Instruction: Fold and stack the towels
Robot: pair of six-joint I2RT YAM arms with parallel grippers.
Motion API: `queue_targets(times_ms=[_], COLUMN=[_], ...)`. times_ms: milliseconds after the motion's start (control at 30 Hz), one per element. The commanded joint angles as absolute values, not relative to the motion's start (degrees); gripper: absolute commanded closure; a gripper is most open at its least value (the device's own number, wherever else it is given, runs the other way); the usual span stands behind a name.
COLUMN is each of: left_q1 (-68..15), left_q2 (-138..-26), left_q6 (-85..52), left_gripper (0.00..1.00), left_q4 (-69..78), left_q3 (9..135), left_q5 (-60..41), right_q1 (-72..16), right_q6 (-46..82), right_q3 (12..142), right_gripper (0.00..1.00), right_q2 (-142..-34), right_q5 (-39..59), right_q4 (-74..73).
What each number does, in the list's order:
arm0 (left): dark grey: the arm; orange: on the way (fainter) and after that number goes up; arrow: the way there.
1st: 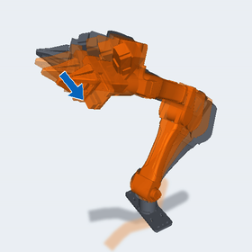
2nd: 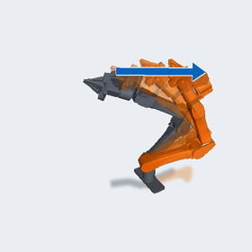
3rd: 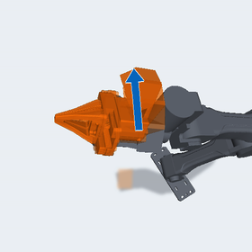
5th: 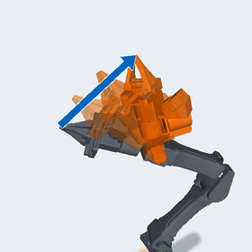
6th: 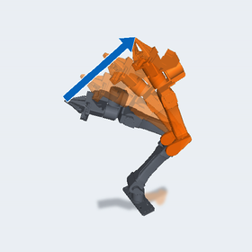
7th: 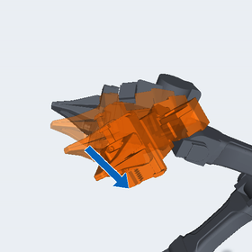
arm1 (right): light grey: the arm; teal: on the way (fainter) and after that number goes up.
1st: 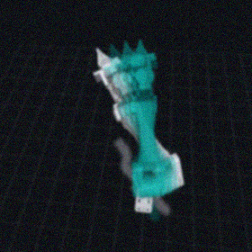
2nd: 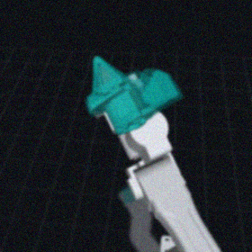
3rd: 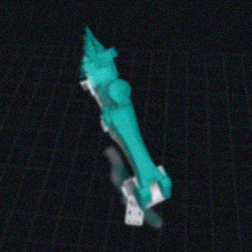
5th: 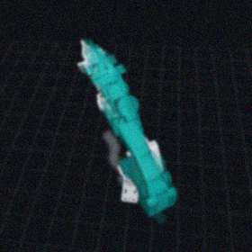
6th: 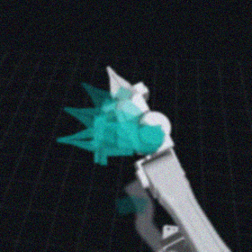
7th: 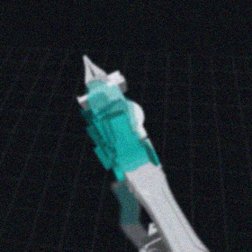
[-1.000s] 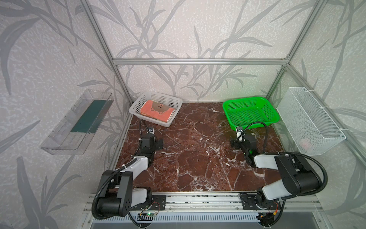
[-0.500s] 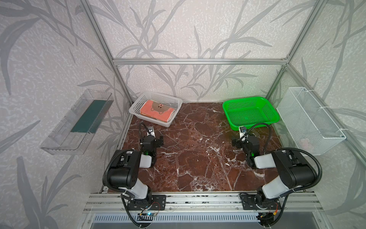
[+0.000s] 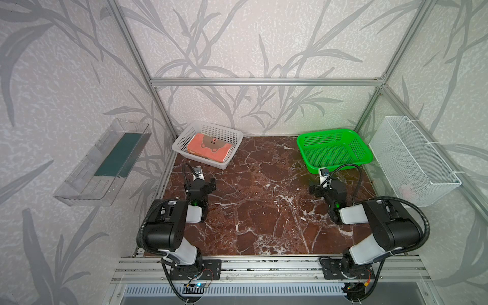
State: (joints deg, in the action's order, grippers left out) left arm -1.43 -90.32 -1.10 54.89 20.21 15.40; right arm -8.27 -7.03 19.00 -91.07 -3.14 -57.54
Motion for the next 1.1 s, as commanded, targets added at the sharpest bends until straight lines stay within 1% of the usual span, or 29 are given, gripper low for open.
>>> queue_targets(times_ms=[0, 200, 233, 267, 300, 333, 367, 400, 433, 467, 500, 533, 567, 600, 633, 667, 700, 800, 867, 933, 967, 1000, 1067], left_q1=[-1.2, -1.3, -1.4, -1.2, -0.9, -0.7, -0.2, 0.0, 0.0, 0.0, -0.1, -0.1, -0.1, -0.1, -0.1, 0.0, 0.0, 0.0, 0.0, 0.0, 0.0, 0.0, 0.0], left_q2=[-90.4, -90.3, -90.2, -89.9, -89.7, -89.8, -90.0, -90.0, -90.1, -89.9, -89.7, -89.8, -90.4, -90.0, -89.5, -89.7, -90.1, -90.0, -90.0, -90.0, -90.0, -90.0, -90.0], left_q6=[-2.0, -1.8, -0.5, 1.7, 1.7, 2.0, 2.0, 1.7, 0.6, -2.6, -4.4, -3.4, -2.0, -0.7, 0.3, 0.0, 0.3, -0.5, -0.9, -0.8, -0.8, -0.8, -0.8], left_gripper=[0.01, 0.01, 0.01, 0.01, 0.01, 0.01, 0.01, 0.01, 0.01, 0.01, 0.01, 0.01, 0.01, 0.01, 0.01, 0.01, 0.01, 0.01, 0.01, 0.01, 0.01, 0.01, 0.01], left_q4=[56.2, 56.4, 57.1, 58.4, 59.7, 61.0, 62.6, 62.6, 60.8, 57.3, 55.8, 56.0, 57.0, 55.9, 55.4, 56.8, 58.0, 56.8, 55.2, 54.8, 54.9, 54.8, 54.9], left_q3=[21.0, 20.8, 20.2, 19.3, 18.4, 17.8, 17.2, 17.1, 18.0, 19.8, 20.7, 20.5, 20.7, 20.7, 20.7, 20.0, 19.8, 20.3, 21.1, 21.3, 21.3, 21.3, 21.3], left_q5=[16.5, 16.1, 12.8, 5.7, 3.8, 2.2, 0.7, 0.8, 4.2, 12.5, 18.1, 16.3, 14.0, 9.5, 6.0, 5.1, 5.2, 7.8, 8.5, 8.5, 8.6, 8.5, 8.6], right_q1=[-8.1, -7.9, -7.8, -6.9, -5.4, -4.7, -4.5, -4.5, -4.5, -4.5, -4.6, -4.7, -4.7, -4.7, -4.6, -4.6, -4.7, -5.1, -5.2, -5.2, -4.4, -4.5, -4.6], right_q6=[-5.8, -5.6, -6.4, -7.5, -7.8, -7.4, -7.3, -5.9, -3.7, -1.4, -1.7, -2.2, -3.3, -4.9, -4.6, -4.4, -4.0, -3.6, -3.7, -3.9, -4.4, -5.1, -5.1], right_q3=[20.7, 20.9, 20.7, 19.7, 18.6, 18.6, 18.9, 19.3, 19.9, 20.1, 19.7, 19.9, 20.8, 21.6, 21.0, 21.0, 21.6, 21.1, 21.1, 21.6, 21.4, 21.1, 21.1], right_gripper=[0.01, 0.01, 0.01, 0.01, 0.01, 0.01, 0.01, 0.01, 0.01, 0.01, 0.01, 0.01, 0.01, 0.01, 0.01, 0.01, 0.01, 0.01, 0.01, 0.01, 0.01, 0.01, 0.01], right_q2=[-91.2, -91.1, -91.1, -90.9, -91.1, -91.1, -91.0, -91.0, -91.1, -90.7, -90.8, -91.2, -90.8, -90.8, -90.8, -91.1, -90.8, -90.9, -90.8, -90.9, -91.0, -90.9, -90.9], right_q5=[-5.3, -5.0, -2.3, 3.6, 9.9, 12.1, 12.2, 8.7, 3.6, -3.6, -3.5, -2.7, 0.5, 4.5, 4.3, 3.8, 2.5, -0.4, -0.5, 0.1, 4.6, 5.9, 5.9], right_q4=[-57.9, -57.5, -57.7, -59.7, -61.6, -61.8, -61.2, -60.4, -59.4, -58.3, -59.3, -59.9, -57.2, -55.7, -56.6, -57.3, -55.7, -56.9, -56.9, -55.7, -56.4, -56.8, -56.8])
